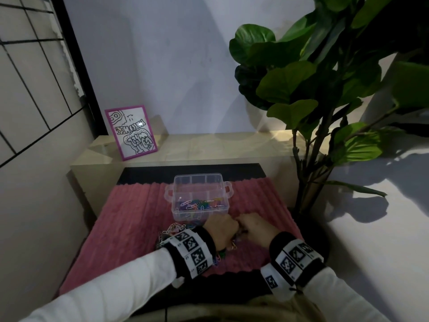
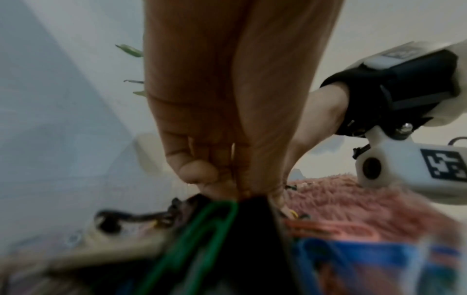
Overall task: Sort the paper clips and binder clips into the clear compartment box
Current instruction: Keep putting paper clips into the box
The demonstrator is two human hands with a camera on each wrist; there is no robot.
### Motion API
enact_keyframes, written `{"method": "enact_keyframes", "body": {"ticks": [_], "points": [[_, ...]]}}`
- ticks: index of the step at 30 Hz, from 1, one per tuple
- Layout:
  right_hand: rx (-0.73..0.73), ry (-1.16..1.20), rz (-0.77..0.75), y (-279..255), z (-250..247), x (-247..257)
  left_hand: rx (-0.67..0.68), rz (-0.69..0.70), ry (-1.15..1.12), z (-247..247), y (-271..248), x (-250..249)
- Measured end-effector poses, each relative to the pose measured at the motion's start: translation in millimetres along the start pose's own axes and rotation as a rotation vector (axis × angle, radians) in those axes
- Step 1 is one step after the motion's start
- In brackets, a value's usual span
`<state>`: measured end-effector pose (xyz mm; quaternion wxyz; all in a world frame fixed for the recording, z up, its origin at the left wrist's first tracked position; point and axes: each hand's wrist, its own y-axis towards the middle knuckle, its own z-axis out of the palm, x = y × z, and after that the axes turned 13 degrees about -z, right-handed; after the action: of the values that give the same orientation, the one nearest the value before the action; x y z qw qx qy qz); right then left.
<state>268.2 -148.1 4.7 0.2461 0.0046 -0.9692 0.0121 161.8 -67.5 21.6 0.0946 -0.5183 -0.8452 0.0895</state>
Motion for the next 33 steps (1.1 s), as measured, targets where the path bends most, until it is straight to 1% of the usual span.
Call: {"method": "enact_keyframes", "body": {"ticks": [1, 3, 5, 8, 12, 14, 17, 18, 19, 21, 25, 26, 27, 30, 33], "points": [[-0.016, 0.006, 0.009, -1.1, -0.2, -1.1, 0.004, -0.011, 0.009, -0.4, 0.2, -0.3], [-0.041, 0.016, 0.034, -2.5, -0.7, -3.1, -0.008, 0.012, 0.014, -2.6, -0.2, 0.6], [-0.058, 0.040, 0.051, -2.8, -0.4, -4.1, -0.006, 0.045, -0.051, -4.4, 0.0, 5.9], [-0.067, 0.200, 0.101, -5.6, -3.3, -6.6, 0.039, 0.094, -0.240, -8.9, 2.7, 19.0], [-0.110, 0.403, 0.150, -10.1, -12.3, -13.1, 0.074, 0.084, -0.544, -19.1, 5.2, 36.6], [-0.150, 0.444, 0.157, -9.8, -17.2, -15.8, 0.132, 0.061, -0.740, -21.0, 6.6, 45.0], [-0.176, 0.476, 0.145, -7.3, -21.1, -16.4, 0.209, 0.037, -0.975, -23.0, 6.5, 55.7], [-0.185, 0.486, 0.142, -6.1, -21.2, -16.5, 0.213, 0.043, -1.045, -25.2, 5.5, 58.9], [-0.193, 0.494, 0.137, -4.6, -21.8, -16.4, 0.189, 0.041, -1.079, -28.0, 5.0, 63.0], [-0.201, 0.497, 0.130, -1.3, -23.4, -17.0, 0.080, 0.005, -1.043, -34.8, 6.1, 74.6], [-0.204, 0.491, 0.104, 5.1, -30.7, -16.4, -0.134, -0.151, -0.860, -46.6, 13.6, 105.1], [-0.207, 0.489, 0.100, 7.2, -32.4, -16.0, -0.151, -0.177, -0.803, -47.5, 15.8, 112.3], [-0.212, 0.485, 0.096, 9.7, -34.3, -15.0, -0.137, -0.196, -0.742, -47.2, 17.1, 117.8], [-0.224, 0.449, 0.076, 21.0, -41.9, -9.2, -0.056, -0.220, -0.535, -41.5, 18.4, 123.7], [-0.238, 0.427, 0.053, 39.2, -52.9, 1.8, -0.086, -0.194, -0.529, -38.2, 11.3, 119.4]]}}
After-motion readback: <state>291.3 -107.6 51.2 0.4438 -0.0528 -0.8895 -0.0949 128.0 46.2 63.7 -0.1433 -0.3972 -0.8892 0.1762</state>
